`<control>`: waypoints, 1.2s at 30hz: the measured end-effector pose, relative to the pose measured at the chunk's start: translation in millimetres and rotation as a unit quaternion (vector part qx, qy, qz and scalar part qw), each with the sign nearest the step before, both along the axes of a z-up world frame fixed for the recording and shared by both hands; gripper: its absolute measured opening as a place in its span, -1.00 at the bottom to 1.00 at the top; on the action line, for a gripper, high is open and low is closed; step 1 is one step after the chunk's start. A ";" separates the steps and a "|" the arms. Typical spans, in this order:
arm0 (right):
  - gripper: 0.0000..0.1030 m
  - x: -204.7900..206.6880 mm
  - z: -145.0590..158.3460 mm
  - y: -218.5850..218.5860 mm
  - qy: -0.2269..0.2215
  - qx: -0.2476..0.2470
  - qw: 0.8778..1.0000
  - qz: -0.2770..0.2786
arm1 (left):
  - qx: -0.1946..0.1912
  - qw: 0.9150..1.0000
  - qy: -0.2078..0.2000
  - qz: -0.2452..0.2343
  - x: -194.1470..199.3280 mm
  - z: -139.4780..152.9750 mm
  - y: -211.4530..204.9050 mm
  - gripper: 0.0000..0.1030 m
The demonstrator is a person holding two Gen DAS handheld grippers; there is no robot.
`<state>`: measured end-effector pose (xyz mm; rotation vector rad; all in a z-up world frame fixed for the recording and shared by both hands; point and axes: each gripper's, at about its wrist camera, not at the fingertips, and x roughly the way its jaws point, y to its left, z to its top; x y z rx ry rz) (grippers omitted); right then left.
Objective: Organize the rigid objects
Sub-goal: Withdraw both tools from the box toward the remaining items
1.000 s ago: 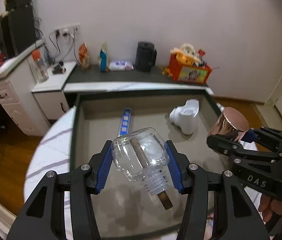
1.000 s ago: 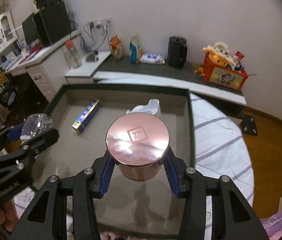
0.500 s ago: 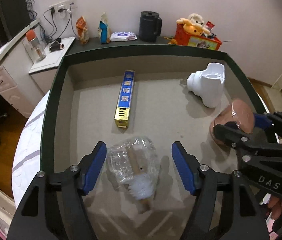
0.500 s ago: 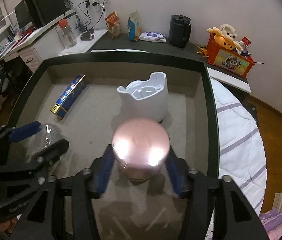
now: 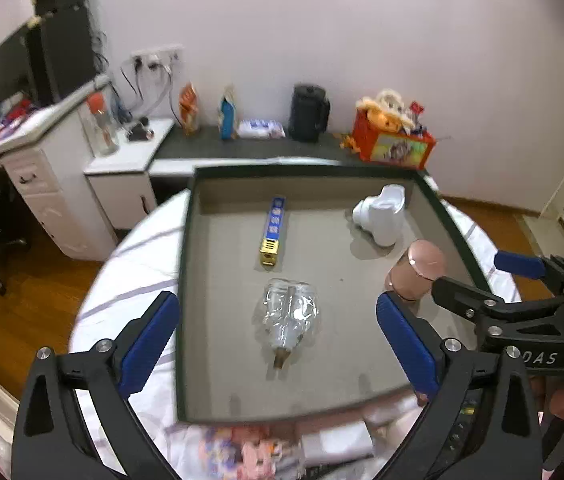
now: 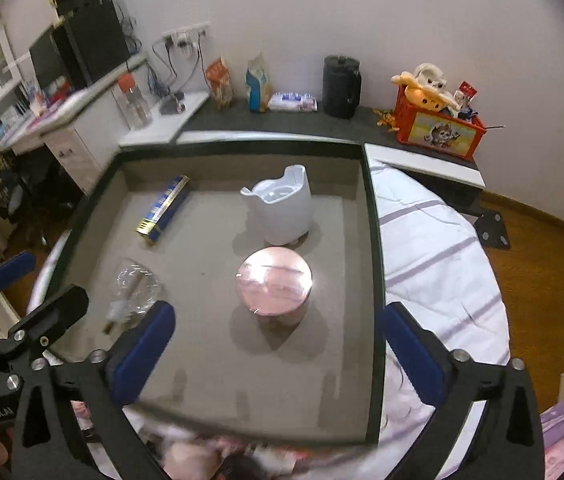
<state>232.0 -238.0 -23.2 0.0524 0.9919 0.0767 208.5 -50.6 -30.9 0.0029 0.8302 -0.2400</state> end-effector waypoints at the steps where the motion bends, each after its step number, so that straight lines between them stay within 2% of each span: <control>1: 1.00 -6.1 5.4 0.4 -0.006 0.002 1.000 -0.001 | 0.000 1.000 -0.011 0.005 -10.8 7.7 4.1 0.97; 11: 1.00 -106.4 74.6 3.3 -0.111 0.015 0.993 -0.026 | -0.009 0.996 -0.074 0.049 -94.1 59.1 39.3 0.99; 16: 1.00 -156.0 91.9 1.5 -0.149 0.011 0.988 -0.039 | -0.013 0.992 -0.105 0.067 -137.5 74.4 52.2 0.99; 20: 1.00 -201.0 89.6 3.6 -0.164 0.009 0.985 -0.050 | -0.015 0.989 -0.126 0.075 -172.3 75.6 53.7 0.99; 27: 1.00 -257.8 63.8 0.5 -0.151 0.009 0.985 -0.079 | -0.009 0.987 -0.142 0.075 -229.3 65.7 47.0 0.99; 31: 1.00 -274.4 52.8 0.8 -0.139 0.008 0.987 -0.081 | -0.006 0.988 -0.137 0.069 -247.3 58.8 44.2 0.99; 36: 1.00 -285.9 53.4 0.4 -0.141 0.006 0.986 -0.086 | -0.006 0.989 -0.129 0.072 -255.7 53.5 46.5 0.99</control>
